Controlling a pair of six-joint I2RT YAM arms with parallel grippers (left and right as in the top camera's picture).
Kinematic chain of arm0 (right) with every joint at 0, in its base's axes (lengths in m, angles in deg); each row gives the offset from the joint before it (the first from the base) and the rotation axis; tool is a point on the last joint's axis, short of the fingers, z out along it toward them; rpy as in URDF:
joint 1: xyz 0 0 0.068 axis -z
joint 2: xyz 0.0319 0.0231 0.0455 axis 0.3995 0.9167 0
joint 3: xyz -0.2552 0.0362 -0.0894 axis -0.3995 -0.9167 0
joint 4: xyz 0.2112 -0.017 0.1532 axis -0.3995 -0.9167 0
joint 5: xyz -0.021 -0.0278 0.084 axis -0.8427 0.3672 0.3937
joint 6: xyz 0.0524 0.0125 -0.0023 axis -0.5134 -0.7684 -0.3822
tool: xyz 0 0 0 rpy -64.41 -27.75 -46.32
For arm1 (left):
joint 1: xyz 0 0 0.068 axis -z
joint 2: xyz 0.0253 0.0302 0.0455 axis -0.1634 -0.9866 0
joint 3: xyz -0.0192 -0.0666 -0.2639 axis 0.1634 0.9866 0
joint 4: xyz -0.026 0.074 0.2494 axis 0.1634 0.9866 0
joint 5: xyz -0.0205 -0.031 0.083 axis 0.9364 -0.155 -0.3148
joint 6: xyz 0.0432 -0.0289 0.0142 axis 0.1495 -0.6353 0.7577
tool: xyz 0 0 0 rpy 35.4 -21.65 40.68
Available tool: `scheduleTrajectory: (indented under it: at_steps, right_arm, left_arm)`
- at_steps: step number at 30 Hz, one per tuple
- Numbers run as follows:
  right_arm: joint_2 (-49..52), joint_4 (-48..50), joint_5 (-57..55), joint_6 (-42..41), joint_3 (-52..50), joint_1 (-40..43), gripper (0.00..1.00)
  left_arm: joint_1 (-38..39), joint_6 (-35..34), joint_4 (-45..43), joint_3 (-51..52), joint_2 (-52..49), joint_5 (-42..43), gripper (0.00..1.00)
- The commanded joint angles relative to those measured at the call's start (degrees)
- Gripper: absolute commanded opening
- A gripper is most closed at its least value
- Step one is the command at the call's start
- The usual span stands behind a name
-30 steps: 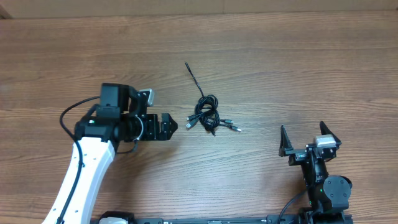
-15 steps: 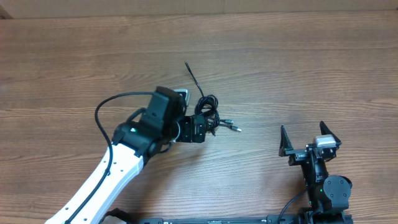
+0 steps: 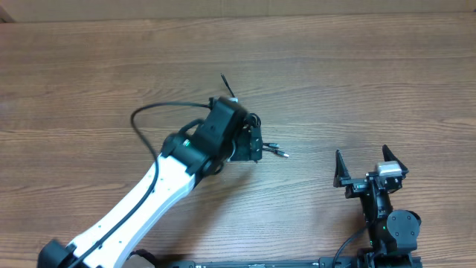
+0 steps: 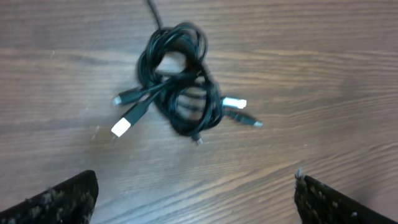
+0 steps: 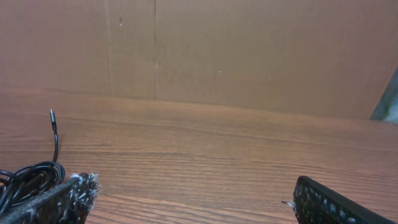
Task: Untangle cables
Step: 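Move the left gripper forward over the black cable bundle, then lower the left gripper and grasp the cable bundle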
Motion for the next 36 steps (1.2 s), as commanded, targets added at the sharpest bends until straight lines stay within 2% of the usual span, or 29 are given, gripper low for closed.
scheduleTrajectory:
  at_steps: [1, 8, 13, 27, 30, 32, 33, 36]
  right_arm:
    - [-0.31, 0.33, -0.57, 0.07, -0.57, 0.11, 1.0]
    - [-0.31, 0.33, -0.55, 0.07, -0.57, 0.11, 1.0]
    - [-0.31, 0.33, -0.57, 0.07, -0.57, 0.11, 1.0]
    - [-0.31, 0.33, -0.57, 0.07, -0.57, 0.11, 1.0]
    - [-0.31, 0.33, -0.57, 0.07, -0.57, 0.11, 1.0]
    - [-0.31, 0.33, -0.57, 0.07, -0.57, 0.11, 1.0]
    - [-0.31, 0.33, -0.57, 0.07, -0.57, 0.11, 1.0]
    - [-0.31, 0.33, -0.55, 0.07, -0.57, 0.11, 1.0]
  left_arm:
    - [2.14, -0.37, 5.35, -9.35, -6.71, -3.82, 1.0]
    - [4.07, -7.67, 5.77, -13.07, -16.83, -5.62, 1.0]
    - [4.0, -7.87, 4.33, -13.07, -19.58, -3.5, 1.0]
    - [5.68, -9.18, -0.48, -13.0, -26.23, -4.28, 1.0]
    - [5.75, -9.46, 0.22, -13.0, -26.27, -6.12, 1.0]
    - [6.03, -12.04, 1.07, -13.0, -26.27, -7.56, 1.0]
    - [6.49, -14.16, 1.53, -13.0, -26.29, -9.81, 1.0]
    - [7.93, -14.34, 1.33, -13.0, -26.38, -15.02, 1.0]
